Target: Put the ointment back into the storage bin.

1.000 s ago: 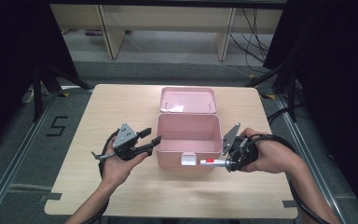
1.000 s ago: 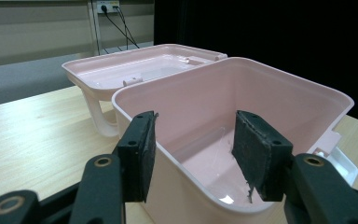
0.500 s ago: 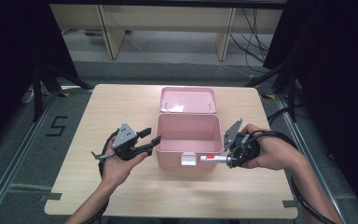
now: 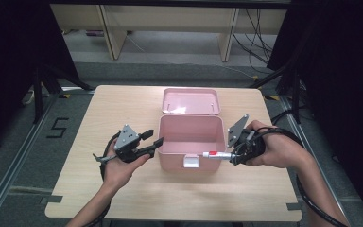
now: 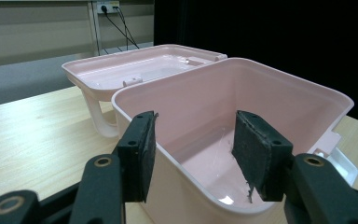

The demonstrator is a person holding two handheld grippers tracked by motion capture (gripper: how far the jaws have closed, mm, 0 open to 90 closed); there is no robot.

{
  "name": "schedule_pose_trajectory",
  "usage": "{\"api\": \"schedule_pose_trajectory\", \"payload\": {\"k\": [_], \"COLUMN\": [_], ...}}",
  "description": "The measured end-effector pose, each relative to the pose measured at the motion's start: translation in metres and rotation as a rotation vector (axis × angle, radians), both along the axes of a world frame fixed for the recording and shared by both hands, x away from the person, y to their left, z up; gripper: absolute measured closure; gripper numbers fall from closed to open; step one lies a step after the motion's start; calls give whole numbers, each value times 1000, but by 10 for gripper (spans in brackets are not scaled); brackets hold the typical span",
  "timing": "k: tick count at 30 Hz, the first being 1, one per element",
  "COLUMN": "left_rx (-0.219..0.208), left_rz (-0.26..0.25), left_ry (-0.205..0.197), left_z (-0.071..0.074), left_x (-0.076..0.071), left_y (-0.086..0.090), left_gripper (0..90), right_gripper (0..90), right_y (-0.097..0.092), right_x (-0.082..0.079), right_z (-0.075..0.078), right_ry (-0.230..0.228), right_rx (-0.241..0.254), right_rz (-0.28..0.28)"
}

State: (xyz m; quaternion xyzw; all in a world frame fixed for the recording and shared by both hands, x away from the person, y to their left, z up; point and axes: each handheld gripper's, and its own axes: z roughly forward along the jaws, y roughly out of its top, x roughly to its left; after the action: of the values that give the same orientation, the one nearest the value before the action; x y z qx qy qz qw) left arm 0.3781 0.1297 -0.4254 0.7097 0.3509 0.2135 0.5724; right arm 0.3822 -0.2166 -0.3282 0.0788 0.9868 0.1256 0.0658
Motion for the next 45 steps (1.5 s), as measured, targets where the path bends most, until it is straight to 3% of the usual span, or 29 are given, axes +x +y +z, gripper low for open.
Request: {"api": "schedule_pose_trajectory", "payload": {"k": [3, 4, 6, 8, 13, 14, 16, 20, 22, 25, 27, 32, 33, 34, 36, 38, 41, 42, 45], "left_rx": [7, 7, -5, 7, 5, 5, 4, 4, 1, 3, 3, 8, 9, 8, 4, 4, -1, -9, -6], "left_rz": [-1, 0, -5, 2, 1, 1, 1, 4, 5, 2, 3, 4, 4, 4, 6, 6, 3, -1, 0], "left_ry": [1, 2, -5, 3, 2, 2, 3, 2, 1, 1, 2, 4, 3, 3, 2, 2, -1, -4, -5], "left_z": [0, 0, -1, 0, 0, 0, 0, 1, 1, 1, 1, 1, 1, 1, 1, 1, 2, 1, 1], "left_x": [0, -1, 0, -1, -1, -1, -1, 0, 0, 0, 0, 0, 0, 0, 0, 0, 0, 1, 1], "left_y": [0, 0, 0, 1, 0, 0, 0, 1, 1, 0, 1, 2, 2, 2, 2, 2, 2, 2, 3], "left_gripper": [485, 485, 485, 485, 485, 485, 485, 485, 485, 485, 485, 485, 485, 485, 485, 485, 485, 485, 485], "right_gripper": [771, 771, 772, 772, 771, 771, 772, 771, 771, 771, 771, 771, 771, 771, 771, 771, 771, 770, 771], "right_y": [1, 2, 2, 2, 3, 3, 4, 6, 8, 12, 14, 17, 18, 18, 19, 21, 22, 23, 24], "right_x": [2, -3, 0, -2, 2, 2, 7, 11, 10, 15, 15, 23, 22, 24, 24, 29, 28, 32, 31], "right_z": [1, 2, 3, 5, 8, 9, 8, 7, 8, 7, 7, 6, 6, 5, 5, 4, 3, 2, 1], "right_ry": [-10, 18, -3, 8, -9, -8, -20, -22, -14, -27, -27, -35, -26, -31, -21, -34, -18, -31, -19], "right_rx": [6, 8, 9, 16, 30, 33, 46, 55, 50, 67, 66, 78, 76, 77, 73, 84, 74, 86, 76], "right_rz": [16, -47, -19, -46, -23, -40, 4, -6, -46, 0, -25, 2, -28, -4, -41, 8, -51, 6, -40]}}
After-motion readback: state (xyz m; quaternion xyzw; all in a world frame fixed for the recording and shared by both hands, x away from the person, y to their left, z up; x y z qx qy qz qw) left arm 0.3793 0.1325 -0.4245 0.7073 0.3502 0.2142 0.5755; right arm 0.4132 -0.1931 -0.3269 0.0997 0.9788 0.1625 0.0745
